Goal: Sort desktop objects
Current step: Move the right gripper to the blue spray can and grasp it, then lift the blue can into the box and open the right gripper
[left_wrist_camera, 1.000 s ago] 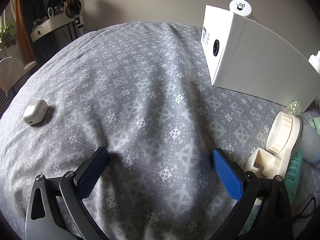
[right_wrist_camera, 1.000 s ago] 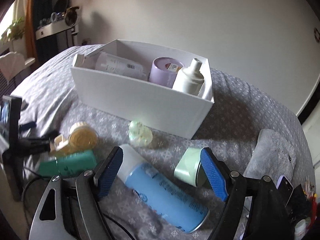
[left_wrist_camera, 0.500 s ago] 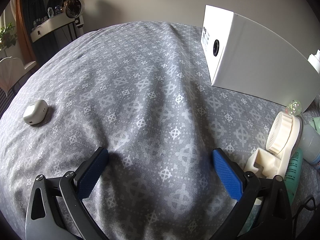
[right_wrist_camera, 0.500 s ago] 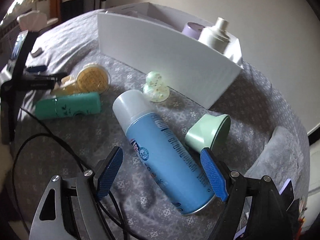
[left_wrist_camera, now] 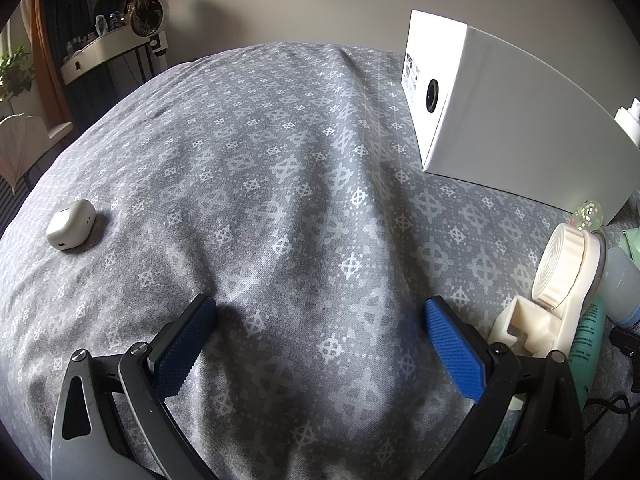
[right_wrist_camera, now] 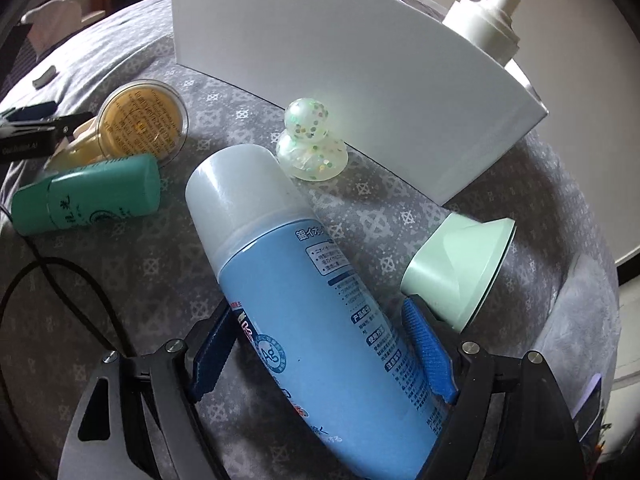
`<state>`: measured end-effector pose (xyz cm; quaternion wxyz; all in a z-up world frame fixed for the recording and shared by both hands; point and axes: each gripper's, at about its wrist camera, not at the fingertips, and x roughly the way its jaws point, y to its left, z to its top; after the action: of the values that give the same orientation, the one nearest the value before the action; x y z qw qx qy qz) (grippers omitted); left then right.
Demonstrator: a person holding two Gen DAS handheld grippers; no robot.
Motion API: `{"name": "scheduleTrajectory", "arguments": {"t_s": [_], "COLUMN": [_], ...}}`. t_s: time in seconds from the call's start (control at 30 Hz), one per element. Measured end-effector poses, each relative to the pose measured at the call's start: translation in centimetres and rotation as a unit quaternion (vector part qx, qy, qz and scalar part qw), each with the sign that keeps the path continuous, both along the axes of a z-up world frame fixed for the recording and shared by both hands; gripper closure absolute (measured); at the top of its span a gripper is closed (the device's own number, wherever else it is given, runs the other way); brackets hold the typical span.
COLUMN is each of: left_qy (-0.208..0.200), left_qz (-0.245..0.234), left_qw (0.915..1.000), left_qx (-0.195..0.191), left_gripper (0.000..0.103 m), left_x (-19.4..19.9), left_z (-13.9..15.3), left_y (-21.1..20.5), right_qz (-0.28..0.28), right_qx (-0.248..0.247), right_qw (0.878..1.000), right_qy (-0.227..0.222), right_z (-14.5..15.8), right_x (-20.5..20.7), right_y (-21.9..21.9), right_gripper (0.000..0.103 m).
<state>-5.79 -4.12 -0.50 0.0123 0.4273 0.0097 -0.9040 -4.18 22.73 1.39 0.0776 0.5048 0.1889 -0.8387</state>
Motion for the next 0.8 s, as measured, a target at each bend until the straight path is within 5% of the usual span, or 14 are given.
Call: {"name": "scheduleTrajectory", "arguments": {"t_s": [0.33, 0.8], "left_qy": [0.000, 0.000], "left_qz": [0.000, 0.000], "left_qw": [1.0000, 1.0000], "left_qx": [0.000, 0.000], "left_gripper": [0.000, 0.000], "left_x": [0.0, 0.0], "left_z": [0.0, 0.0], "left_y": [0.0, 0.0], "right_qz": [-0.008, -0.020], "right_qx": [-0.068, -0.207], "right_qw": [0.997, 0.978], "right_qy": [-0.024, -0.019], "right_z": [0.9, 3.4], "right_x": [0.2, 2.9], "right_y": [0.7, -0.2], "right_gripper": [0.048, 0.052]}}
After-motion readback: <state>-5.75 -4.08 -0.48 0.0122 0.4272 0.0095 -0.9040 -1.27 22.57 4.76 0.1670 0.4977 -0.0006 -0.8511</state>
